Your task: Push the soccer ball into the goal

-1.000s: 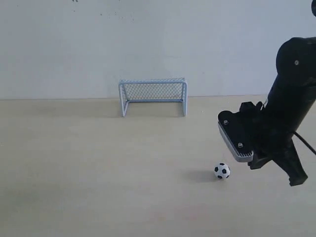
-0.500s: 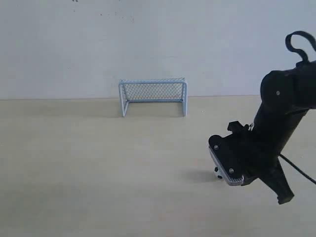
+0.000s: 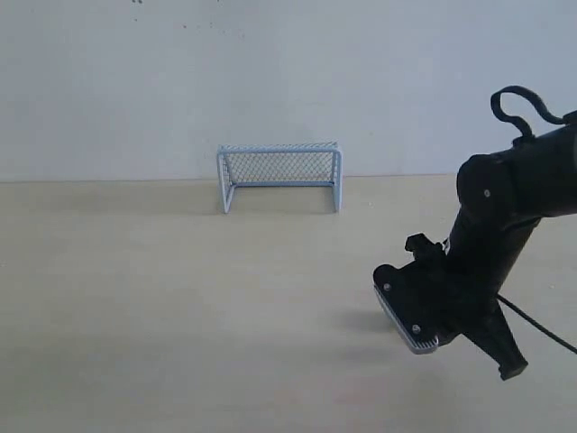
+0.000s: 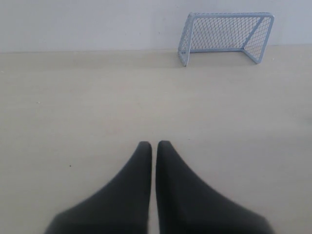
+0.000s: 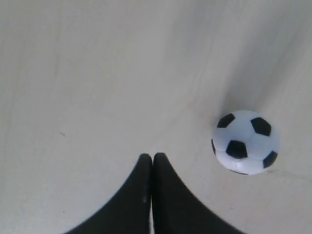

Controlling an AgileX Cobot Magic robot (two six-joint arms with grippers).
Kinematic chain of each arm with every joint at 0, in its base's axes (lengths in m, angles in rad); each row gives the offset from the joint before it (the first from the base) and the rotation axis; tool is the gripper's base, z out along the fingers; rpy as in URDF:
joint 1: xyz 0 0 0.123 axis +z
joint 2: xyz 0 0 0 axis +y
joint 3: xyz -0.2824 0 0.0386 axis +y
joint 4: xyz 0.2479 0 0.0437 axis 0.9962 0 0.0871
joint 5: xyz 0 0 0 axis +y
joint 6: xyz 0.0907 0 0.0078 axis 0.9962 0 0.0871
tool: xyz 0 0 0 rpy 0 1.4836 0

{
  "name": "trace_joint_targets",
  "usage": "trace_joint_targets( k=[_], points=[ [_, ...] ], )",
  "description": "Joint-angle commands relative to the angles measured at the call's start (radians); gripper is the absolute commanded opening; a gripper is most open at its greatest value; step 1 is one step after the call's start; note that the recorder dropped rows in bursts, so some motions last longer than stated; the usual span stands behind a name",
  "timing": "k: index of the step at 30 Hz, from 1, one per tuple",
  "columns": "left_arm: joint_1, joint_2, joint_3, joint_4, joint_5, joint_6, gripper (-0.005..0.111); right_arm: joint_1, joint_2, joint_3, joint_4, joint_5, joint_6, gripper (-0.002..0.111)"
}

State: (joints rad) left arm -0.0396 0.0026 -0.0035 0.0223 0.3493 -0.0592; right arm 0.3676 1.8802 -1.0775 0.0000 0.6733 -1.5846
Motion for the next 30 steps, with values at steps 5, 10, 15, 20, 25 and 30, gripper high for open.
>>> trace_joint_targets(
  k=[5, 10, 15, 20, 25, 30],
  points=[
    [0.001, -0.003, 0.004, 0.001, -0.005, 0.003, 0.004, 0.04, 0.075, -0.145, 0.143, -0.24, -0.25, 0.0],
    [0.001, -0.003, 0.004, 0.001, -0.005, 0.003, 0.004, 0.049, -0.001, -0.251, 0.54, -0.708, -0.102, 0.0],
    [0.001, -0.003, 0.004, 0.001, -0.005, 0.003, 0.004, 0.049, -0.115, -0.163, 0.529, -0.701, -0.197, 0.0],
    [0.001, -0.003, 0.004, 0.001, -0.005, 0.003, 0.004, 0.049, -0.171, -0.062, 0.529, -0.701, -0.197, 0.0],
    [0.001, -0.003, 0.004, 0.001, -0.005, 0.003, 0.004, 0.049, -0.211, 0.021, 0.529, -0.673, -0.197, 0.0],
    [0.001, -0.003, 0.004, 0.001, -0.005, 0.003, 0.004, 0.049, -0.255, 0.09, 0.533, -0.555, -0.197, 0.0]
  ],
)
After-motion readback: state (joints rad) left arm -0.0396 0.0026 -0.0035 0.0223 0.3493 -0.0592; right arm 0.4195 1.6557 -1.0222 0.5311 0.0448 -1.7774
